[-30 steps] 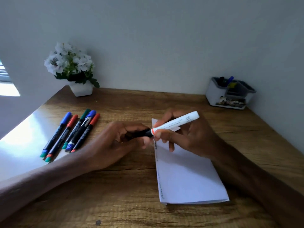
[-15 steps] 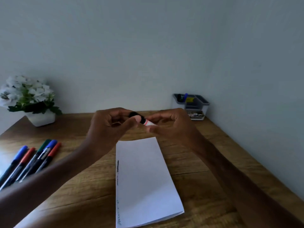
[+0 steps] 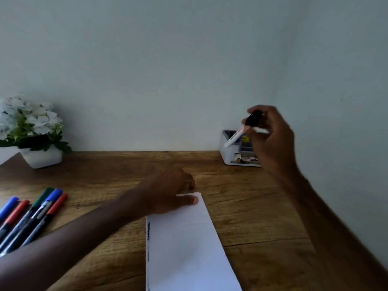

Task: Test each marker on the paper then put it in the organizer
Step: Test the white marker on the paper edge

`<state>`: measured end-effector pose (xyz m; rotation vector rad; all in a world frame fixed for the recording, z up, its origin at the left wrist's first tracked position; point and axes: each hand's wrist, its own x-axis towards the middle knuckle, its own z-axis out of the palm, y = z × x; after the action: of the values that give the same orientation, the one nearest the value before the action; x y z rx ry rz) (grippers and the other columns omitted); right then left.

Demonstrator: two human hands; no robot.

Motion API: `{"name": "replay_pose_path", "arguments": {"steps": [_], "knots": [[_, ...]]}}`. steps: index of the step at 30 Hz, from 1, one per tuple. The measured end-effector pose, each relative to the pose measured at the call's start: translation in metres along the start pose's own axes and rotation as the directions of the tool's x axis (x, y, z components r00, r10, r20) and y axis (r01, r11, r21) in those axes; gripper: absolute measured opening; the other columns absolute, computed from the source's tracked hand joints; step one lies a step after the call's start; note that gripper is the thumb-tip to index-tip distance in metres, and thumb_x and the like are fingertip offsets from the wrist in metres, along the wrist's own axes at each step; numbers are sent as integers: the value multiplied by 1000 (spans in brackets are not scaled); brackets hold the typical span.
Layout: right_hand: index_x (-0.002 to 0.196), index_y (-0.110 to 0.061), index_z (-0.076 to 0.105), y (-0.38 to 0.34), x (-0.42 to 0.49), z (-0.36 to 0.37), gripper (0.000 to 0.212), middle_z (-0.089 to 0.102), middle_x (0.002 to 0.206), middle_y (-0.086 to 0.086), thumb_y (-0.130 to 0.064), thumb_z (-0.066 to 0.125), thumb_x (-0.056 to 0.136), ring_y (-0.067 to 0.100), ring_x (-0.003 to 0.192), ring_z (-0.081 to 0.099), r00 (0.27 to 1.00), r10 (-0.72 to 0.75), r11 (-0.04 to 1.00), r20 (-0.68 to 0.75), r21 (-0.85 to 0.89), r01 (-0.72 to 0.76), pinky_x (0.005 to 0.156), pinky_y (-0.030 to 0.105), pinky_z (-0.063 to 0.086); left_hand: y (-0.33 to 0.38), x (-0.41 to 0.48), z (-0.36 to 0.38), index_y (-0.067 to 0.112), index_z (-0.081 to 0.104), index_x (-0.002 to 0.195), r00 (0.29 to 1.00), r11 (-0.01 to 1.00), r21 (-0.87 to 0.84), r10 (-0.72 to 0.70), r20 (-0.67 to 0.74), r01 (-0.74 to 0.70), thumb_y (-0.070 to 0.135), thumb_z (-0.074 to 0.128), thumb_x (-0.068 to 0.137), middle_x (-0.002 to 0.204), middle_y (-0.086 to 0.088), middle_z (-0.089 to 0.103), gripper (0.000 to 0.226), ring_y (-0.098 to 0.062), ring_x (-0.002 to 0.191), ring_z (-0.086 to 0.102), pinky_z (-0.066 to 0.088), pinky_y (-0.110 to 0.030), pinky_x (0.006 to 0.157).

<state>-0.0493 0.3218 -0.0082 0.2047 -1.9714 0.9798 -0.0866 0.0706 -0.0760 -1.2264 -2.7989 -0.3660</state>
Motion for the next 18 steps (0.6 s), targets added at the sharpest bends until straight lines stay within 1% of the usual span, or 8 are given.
{"name": "replay_pose_path", "arguments": {"steps": [2, 5, 9, 11, 13, 15, 16, 18], "knots": [[118, -17, 62, -4, 19, -3, 28, 76, 104, -4, -4, 65, 94, 6, 99, 72, 996, -52, 999, -73, -13, 51, 78, 31, 62, -2, 0, 0, 30, 66, 128, 1000, 1000, 5, 13, -9, -13, 55, 59, 96, 131, 12, 64, 42, -8, 119, 57, 50, -36, 99], [119, -17, 61, -2, 45, -2, 22, 76, 104, -2, -10, 59, 98, 10, 103, 72, 987, -115, 993, -115, -36, 111, 80, 45, 62, -4, 0, 2, 31, 67, 127, 999, 1000, -15, 20, -29, -21, 55, 59, 96, 131, 13, 64, 40, -9, 120, 58, 51, -37, 99], [119, -13, 62, 20, 61, 6, 21, 74, 104, 3, -5, 54, 100, 10, 102, 72, 989, -146, 977, -36, -162, 139, 88, 44, 60, -8, 2, 7, 32, 67, 126, 999, 999, -25, 35, -27, -35, 57, 57, 96, 132, 14, 63, 40, -7, 120, 57, 51, -36, 99], [116, -9, 63, 34, 62, 12, 19, 74, 104, 7, -2, 54, 100, 15, 100, 72, 992, -126, 969, 27, -208, 129, 91, 37, 59, -9, 3, 9, 33, 65, 127, 999, 999, -31, 30, -27, -31, 57, 57, 96, 134, 14, 61, 40, -6, 122, 55, 50, -36, 100], [115, -7, 64, 45, 60, 17, 18, 74, 105, 10, -2, 53, 101, 17, 100, 72, 992, -81, 966, 93, -237, 101, 91, 21, 55, -8, 3, 9, 32, 65, 128, 999, 999, -27, 34, -31, -35, 57, 56, 97, 135, 13, 61, 40, -7, 122, 55, 50, -35, 100], [116, -6, 65, 53, 57, 21, 19, 74, 105, 9, -3, 53, 102, 16, 98, 72, 989, -44, 960, 140, -269, 80, 83, 4, 48, -7, 3, 9, 31, 65, 129, 998, 999, -20, 43, -40, -43, 55, 56, 97, 136, 12, 61, 41, -7, 122, 55, 50, -32, 99], [115, -6, 66, 57, 56, 22, 19, 74, 104, 9, -3, 52, 102, 17, 97, 71, 987, -30, 956, 155, -282, 73, 79, -1, 44, -7, 3, 9, 30, 65, 130, 998, 999, -20, 46, -46, -47, 55, 57, 97, 135, 12, 61, 41, -7, 122, 55, 50, -31, 99], [115, -6, 67, 61, 55, 24, 21, 75, 103, 11, -3, 50, 103, 18, 95, 71, 983, -4, 948, 183, -312, 62, 75, -3, 40, -8, 3, 10, 31, 65, 129, 997, 998, -17, 51, -54, -52, 56, 56, 97, 135, 12, 62, 41, -7, 121, 56, 51, -33, 99]]}}
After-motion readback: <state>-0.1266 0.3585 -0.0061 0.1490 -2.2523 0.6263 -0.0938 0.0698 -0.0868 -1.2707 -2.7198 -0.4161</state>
